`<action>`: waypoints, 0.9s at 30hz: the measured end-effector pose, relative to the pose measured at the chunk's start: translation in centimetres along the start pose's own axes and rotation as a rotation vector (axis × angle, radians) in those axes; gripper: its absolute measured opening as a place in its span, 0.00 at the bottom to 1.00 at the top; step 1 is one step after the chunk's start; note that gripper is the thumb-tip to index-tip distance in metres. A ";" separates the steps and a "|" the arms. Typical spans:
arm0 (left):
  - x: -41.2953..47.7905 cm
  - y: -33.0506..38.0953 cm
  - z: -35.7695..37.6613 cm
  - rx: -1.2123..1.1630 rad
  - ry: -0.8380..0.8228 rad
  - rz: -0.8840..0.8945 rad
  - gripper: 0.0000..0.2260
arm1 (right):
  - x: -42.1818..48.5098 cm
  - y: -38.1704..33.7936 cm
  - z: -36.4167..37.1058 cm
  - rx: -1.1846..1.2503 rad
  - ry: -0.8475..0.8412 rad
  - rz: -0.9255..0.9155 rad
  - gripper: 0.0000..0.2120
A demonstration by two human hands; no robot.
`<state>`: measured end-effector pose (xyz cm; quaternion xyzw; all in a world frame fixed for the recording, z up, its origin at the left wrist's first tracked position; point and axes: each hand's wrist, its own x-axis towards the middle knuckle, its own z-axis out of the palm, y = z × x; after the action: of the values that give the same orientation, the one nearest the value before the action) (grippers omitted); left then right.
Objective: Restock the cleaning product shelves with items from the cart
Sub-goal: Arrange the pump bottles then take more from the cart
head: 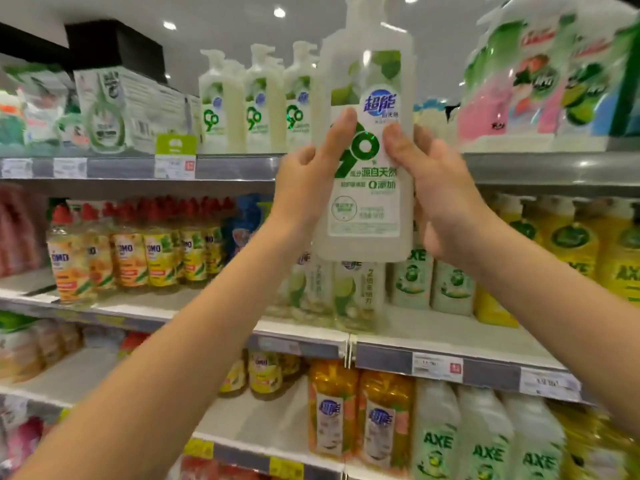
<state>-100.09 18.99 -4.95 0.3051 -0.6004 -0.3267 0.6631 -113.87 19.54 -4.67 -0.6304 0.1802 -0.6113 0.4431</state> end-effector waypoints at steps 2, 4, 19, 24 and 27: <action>3.3 1.3 0.4 0.085 -0.052 0.070 0.20 | 3.1 -1.1 0.0 -0.026 0.016 -0.080 0.14; 6.6 2.4 0.5 0.181 -0.096 0.116 0.19 | 6.1 -2.0 -0.2 -0.057 0.029 -0.157 0.15; 23.2 -0.1 -0.1 0.455 -0.423 0.021 0.17 | 19.5 0.2 -6.3 -0.329 0.025 -0.088 0.23; 23.9 -1.3 -0.3 0.486 -0.535 0.017 0.20 | 20.3 -0.6 -9.0 -0.437 -0.185 0.037 0.33; 23.7 -1.3 -0.4 0.532 -0.569 0.048 0.18 | 20.8 -1.4 -9.7 -0.517 -0.234 0.077 0.36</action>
<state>-98.22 -0.75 8.13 0.3496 -0.8310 -0.2157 0.3751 -119.45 1.01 7.82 -0.7815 0.3013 -0.4509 0.3084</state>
